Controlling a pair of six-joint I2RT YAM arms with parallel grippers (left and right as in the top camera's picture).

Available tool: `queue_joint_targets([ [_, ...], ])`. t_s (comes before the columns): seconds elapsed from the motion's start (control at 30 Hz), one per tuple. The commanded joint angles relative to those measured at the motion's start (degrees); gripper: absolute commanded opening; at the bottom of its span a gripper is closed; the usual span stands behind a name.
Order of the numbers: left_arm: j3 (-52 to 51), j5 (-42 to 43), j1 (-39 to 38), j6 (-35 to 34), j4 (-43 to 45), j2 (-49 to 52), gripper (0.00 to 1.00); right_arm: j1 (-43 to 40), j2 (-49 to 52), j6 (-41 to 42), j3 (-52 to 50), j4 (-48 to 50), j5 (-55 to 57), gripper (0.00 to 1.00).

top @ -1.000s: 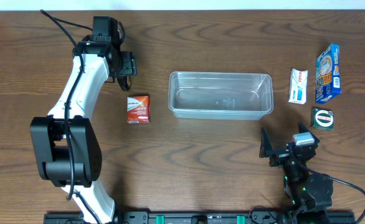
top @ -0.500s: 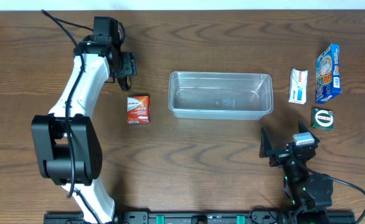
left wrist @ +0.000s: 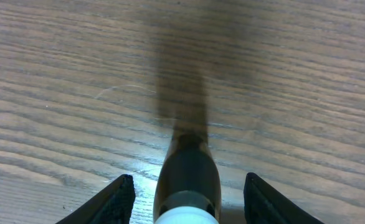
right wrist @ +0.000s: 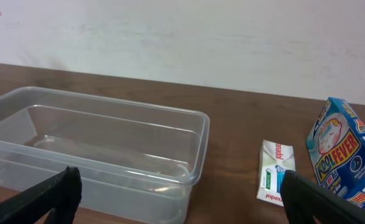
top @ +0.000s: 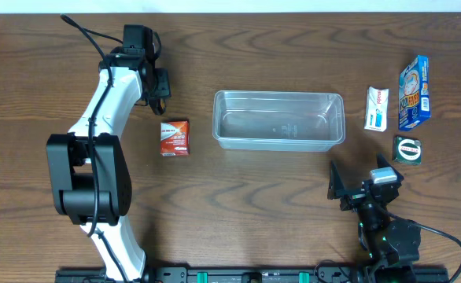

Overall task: Pack container
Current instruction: 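Lower the left gripper and close it around the bottle's cap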

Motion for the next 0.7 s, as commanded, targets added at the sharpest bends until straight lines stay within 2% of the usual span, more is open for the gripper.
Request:
queue_joint_targets([
  [0.0, 0.22, -3.50, 0.17, -0.15, -0.04, -1.40, 0.56, -1.09, -0.35, -0.59, -0.11, -0.17, -0.24, 0.99],
  [0.57, 0.20, -3.48, -0.24, -0.17, -3.52, -1.95, 0.56, -1.09, -0.35, -0.59, -0.11, -0.17, -0.24, 0.99],
  [0.67, 0.20, -0.81, -0.26, -0.15, -2.99, -1.95, 0.56, -1.09, -0.35, -0.59, -0.11, -0.17, -0.24, 0.99],
])
